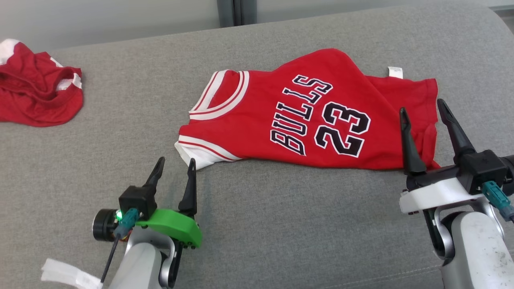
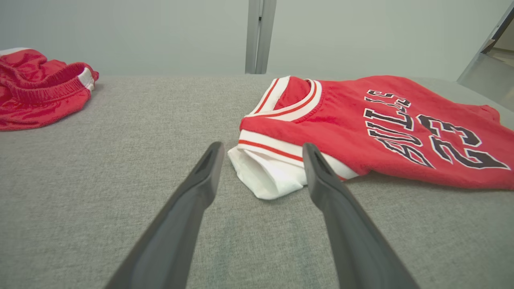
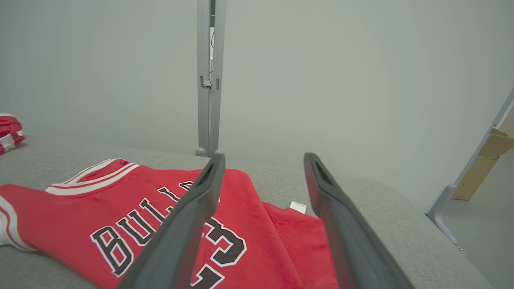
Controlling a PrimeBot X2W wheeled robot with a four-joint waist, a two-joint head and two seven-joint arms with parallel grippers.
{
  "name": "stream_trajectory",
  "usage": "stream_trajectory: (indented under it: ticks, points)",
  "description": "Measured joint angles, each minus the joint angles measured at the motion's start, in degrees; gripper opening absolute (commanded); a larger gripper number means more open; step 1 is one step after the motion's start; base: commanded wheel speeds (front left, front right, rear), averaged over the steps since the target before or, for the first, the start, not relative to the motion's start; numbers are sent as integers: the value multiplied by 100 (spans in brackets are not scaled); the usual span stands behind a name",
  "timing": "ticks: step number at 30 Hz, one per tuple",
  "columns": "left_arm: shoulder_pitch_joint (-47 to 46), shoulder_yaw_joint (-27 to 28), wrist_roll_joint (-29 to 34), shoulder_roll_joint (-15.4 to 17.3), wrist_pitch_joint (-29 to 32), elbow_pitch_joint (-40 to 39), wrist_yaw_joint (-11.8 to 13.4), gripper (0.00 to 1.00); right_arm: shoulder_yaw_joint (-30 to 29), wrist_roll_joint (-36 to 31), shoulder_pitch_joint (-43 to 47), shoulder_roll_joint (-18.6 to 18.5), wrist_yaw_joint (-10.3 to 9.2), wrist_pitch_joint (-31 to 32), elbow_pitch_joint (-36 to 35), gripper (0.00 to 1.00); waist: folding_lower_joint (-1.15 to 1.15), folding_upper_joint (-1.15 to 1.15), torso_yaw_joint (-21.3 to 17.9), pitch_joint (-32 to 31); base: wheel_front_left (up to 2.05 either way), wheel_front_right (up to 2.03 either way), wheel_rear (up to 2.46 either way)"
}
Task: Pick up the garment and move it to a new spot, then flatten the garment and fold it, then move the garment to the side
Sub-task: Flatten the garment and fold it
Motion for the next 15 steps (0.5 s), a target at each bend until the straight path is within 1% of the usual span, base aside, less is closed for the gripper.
stream_trajectory:
  ticks: [5,10,11,12,13,14,15]
  points:
    - [-682,-10,33,26,54,767,-34,100,240,35,-149,144,-1,-21,-77,100,0,0,-133,278,0,0,0]
    - [-1079,8,-46,45,104,1382,-104,100,310,45,-194,198,-1,-79,-47,100,0,0,-295,518,0,0,0]
    - [-1112,0,-58,47,104,1460,-134,77,287,43,-195,199,-1,-89,-40,100,0,0,-321,545,0,0,0]
    - [-1135,-10,-68,47,103,1548,-162,46,241,31,-195,198,-1,-113,-37,100,0,0,-352,575,0,0,0]
    - [-1152,-22,-91,44,96,1596,-191,26,193,19,-196,198,-1,-127,-41,100,0,0,-377,597,0,0,0]
    - [-1167,-26,-115,44,66,1602,-208,0,156,11,-196,198,-1,-129,-41,100,0,0,-393,610,0,0,0]
    - [-1190,-35,-143,44,51,1597,-235,0,119,-9,-195,199,-1,-136,-42,100,0,0,-404,618,0,0,0]
